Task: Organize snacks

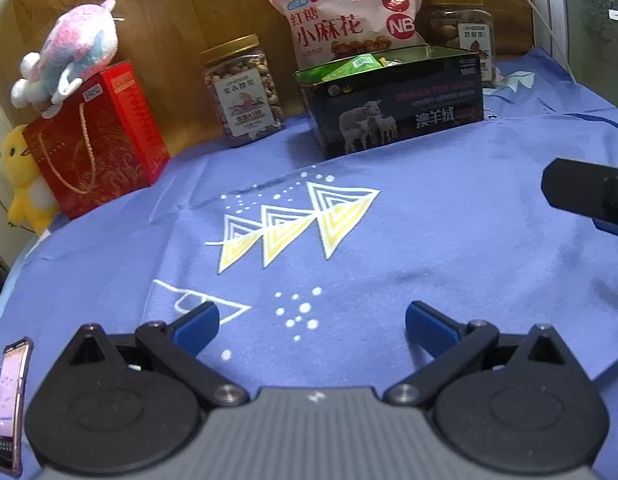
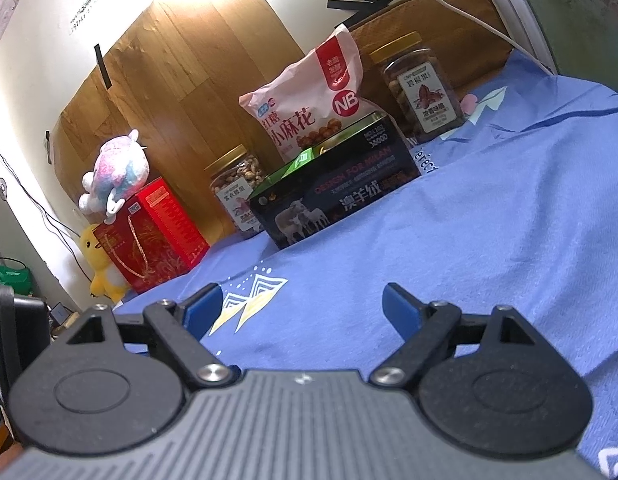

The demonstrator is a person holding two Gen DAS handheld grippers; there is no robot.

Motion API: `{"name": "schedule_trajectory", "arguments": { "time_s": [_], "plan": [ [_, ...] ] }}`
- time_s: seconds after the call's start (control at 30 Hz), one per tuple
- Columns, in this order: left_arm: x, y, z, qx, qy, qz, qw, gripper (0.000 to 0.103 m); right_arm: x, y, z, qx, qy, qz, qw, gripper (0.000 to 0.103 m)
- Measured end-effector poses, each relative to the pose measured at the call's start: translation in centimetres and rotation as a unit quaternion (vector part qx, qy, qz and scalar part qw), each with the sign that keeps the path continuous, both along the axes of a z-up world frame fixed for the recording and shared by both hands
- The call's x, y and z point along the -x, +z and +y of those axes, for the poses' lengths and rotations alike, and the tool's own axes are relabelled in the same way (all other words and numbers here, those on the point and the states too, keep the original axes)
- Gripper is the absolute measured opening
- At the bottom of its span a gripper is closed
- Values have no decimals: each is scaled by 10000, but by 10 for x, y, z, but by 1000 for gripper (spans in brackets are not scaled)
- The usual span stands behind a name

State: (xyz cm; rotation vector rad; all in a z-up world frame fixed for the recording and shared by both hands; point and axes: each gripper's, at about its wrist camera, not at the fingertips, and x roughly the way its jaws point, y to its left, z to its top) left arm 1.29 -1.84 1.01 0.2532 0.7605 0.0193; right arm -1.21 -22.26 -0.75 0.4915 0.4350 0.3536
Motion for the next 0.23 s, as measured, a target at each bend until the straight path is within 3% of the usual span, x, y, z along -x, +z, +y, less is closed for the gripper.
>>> {"name": "schedule_trajectory", "arguments": {
  "time_s": [0.23],
  "plan": [
    [-9, 4, -3, 268, -211, 23, 9994, 103, -1, 2, -2, 68, -102, -53, 9999, 89]
  ]
}}
